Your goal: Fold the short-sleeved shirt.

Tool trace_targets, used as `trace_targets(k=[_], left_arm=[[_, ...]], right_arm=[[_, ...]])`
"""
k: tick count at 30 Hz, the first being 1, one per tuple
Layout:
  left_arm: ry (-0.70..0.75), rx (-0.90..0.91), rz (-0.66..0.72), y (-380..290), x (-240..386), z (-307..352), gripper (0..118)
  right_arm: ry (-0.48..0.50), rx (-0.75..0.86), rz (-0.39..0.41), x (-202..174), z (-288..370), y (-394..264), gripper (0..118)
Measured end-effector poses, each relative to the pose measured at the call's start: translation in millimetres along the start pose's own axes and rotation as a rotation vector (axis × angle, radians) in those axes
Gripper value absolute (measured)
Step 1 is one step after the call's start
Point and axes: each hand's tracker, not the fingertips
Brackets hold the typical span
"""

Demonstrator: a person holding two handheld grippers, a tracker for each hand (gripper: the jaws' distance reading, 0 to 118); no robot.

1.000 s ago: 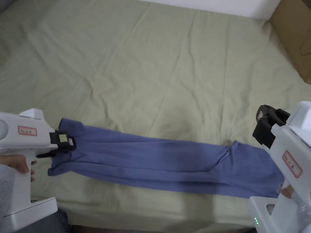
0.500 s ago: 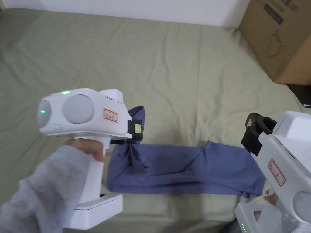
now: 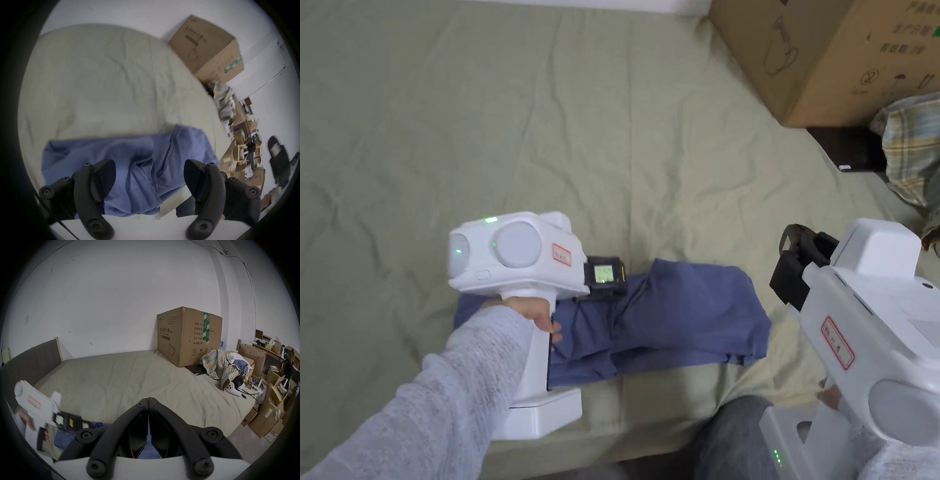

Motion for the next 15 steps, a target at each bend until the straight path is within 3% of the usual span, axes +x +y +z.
trace_targets(k=[3, 4, 7, 9, 10, 12, 15], left_arm=[[0.085, 0.194, -0.062, 3, -5, 40, 90], [0.148, 0.255, -0.093, 0, -7, 48, 84], [0.273, 0.243, -0.169, -17, -11, 55, 74], [0.297, 0.183, -0.108, -31, -18, 45, 24], [0.292, 0.147, -0.066, -39, -19, 37, 7], [0.218, 0.079, -0.05, -52, -19, 18, 0], [0.207, 0.053, -0.121, -65, -2, -9, 0]], right_arm=[[0.013, -0.006, -0.008, -3, -2, -1, 0], [0.018, -0.006, -0.007, -5, -4, -1, 0], [0.041, -0.003, 0.005, -12, -6, 0, 0], [0.057, -0.001, 0.008, -16, -8, 0, 0], [0.062, 0.001, 0.011, -18, -8, 0, 0], [0.069, 0.001, 0.014, -18, -9, -1, 0], [0.071, -0.004, 0.006, -16, -8, -3, 0]])
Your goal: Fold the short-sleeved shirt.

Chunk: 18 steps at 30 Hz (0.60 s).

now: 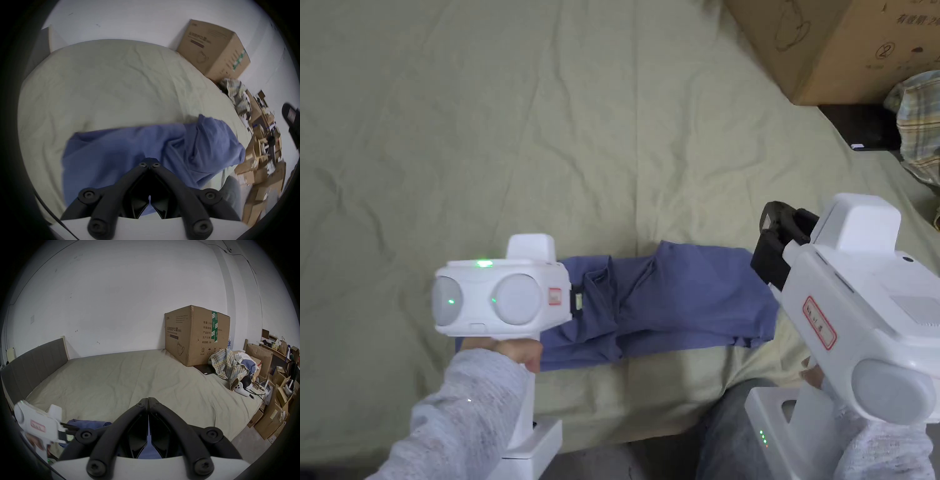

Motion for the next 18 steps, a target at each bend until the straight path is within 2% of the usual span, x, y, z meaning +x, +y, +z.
trace_targets(k=[4, 10, 15, 18], left_arm=[[0.036, -0.026, -0.196, -6, 38, -29, 0], [0.076, 0.036, -0.271, -19, 70, -41, 0], [-0.174, -0.041, -0.209, -13, 80, -34, 0], [-0.292, 0.008, -0.132, 5, 70, -10, 0]], right_arm=[[-0.023, -0.036, -0.001, 8, 1, -5, 0], [-0.057, -0.064, 0.026, 18, 7, -10, 0], [-0.067, -0.052, 0.024, 18, 10, -4, 0], [-0.066, -0.036, 0.022, 17, 14, 3, 0]])
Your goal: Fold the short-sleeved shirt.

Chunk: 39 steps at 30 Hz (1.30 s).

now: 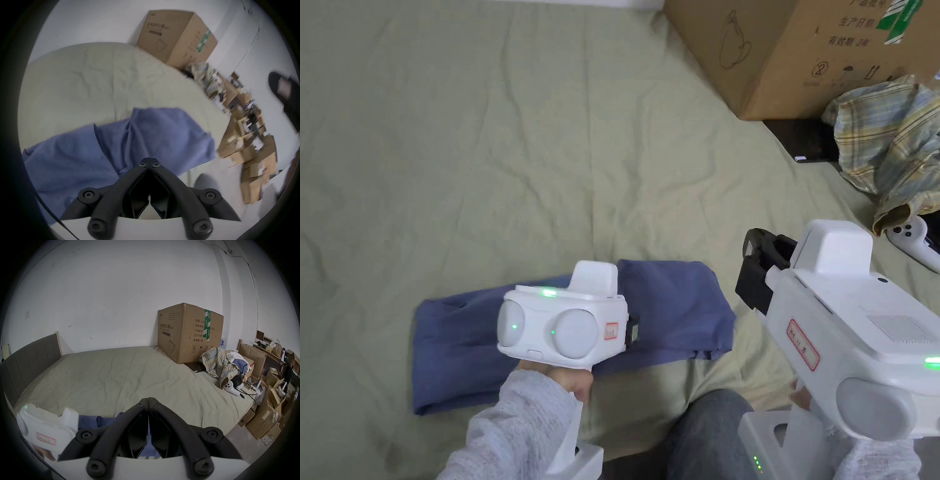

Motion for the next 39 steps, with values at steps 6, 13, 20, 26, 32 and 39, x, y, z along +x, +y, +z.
trace_targets(k=[6, 13, 20, 26, 32, 39], left_arm=[[0.026, 0.176, -0.018, 42, -49, 83, 45], [0.041, 0.188, 0.128, 34, -152, 145, 118], [-0.019, 0.052, 0.505, -22, -244, 137, 118], [-0.162, 0.037, 0.618, -53, -265, 116, 118], [-0.2, 0.014, 0.624, -50, -240, 89, 116], [-0.072, -0.061, 0.595, -33, -217, 67, 9]], right_arm=[[0.004, 0.054, 0.016, -7, 8, 17, 0], [0.053, 0.072, 0.042, -27, 3, 28, 0], [0.116, 0.055, 0.118, -54, -4, 27, 0], [0.135, 0.033, 0.152, -65, -12, 23, 0], [0.13, 0.003, 0.128, -60, -19, 19, 0], [0.111, -0.018, 0.113, -50, -22, 13, 0]])
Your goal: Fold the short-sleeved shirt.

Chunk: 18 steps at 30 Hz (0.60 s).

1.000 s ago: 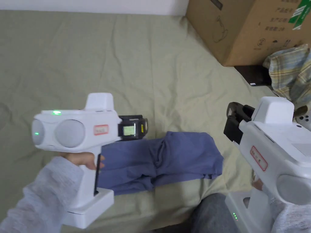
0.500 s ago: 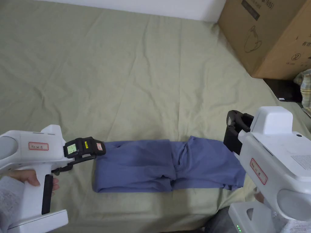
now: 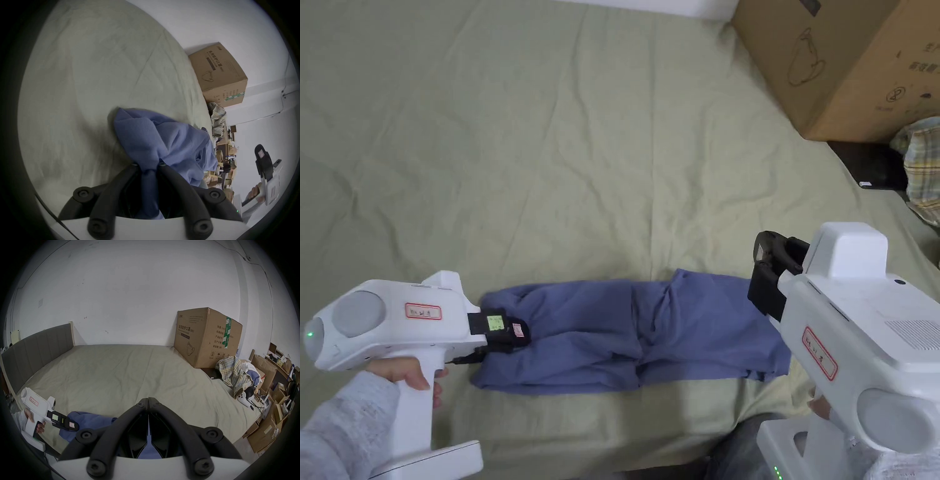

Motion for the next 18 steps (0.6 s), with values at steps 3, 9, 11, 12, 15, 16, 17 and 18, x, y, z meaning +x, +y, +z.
trace_targets(k=[3, 9, 11, 12, 15, 16, 17, 18], left_arm=[[0.081, 0.007, -0.018, 3, 15, 4, 8], [0.091, 0.042, -0.011, 14, 23, 54, 7], [0.198, 0.071, -0.054, 19, 12, 75, 7], [0.251, 0.081, -0.058, 23, 5, 86, 7], [0.376, 0.116, -0.006, 31, -20, 128, 7], [0.43, 0.136, -0.013, 33, -24, 144, 7], [0.498, 0.154, -0.031, 35, -25, 157, 7], [0.574, 0.18, -0.053, 36, -23, 168, 7]], right_arm=[[-0.005, -0.006, -0.005, 2, -1, -2, 0], [0.002, -0.001, -0.01, 3, 3, -1, 0], [0.011, 0.007, -0.014, 2, 5, 0, 0], [0.014, 0.012, -0.015, 0, 6, 1, 0], [0.032, 0.026, -0.018, -4, 7, 3, 0], [0.038, 0.029, -0.016, -6, 7, 3, 0], [0.044, 0.033, -0.014, -7, 7, 3, 0], [0.048, 0.036, -0.012, -9, 7, 3, 0]])
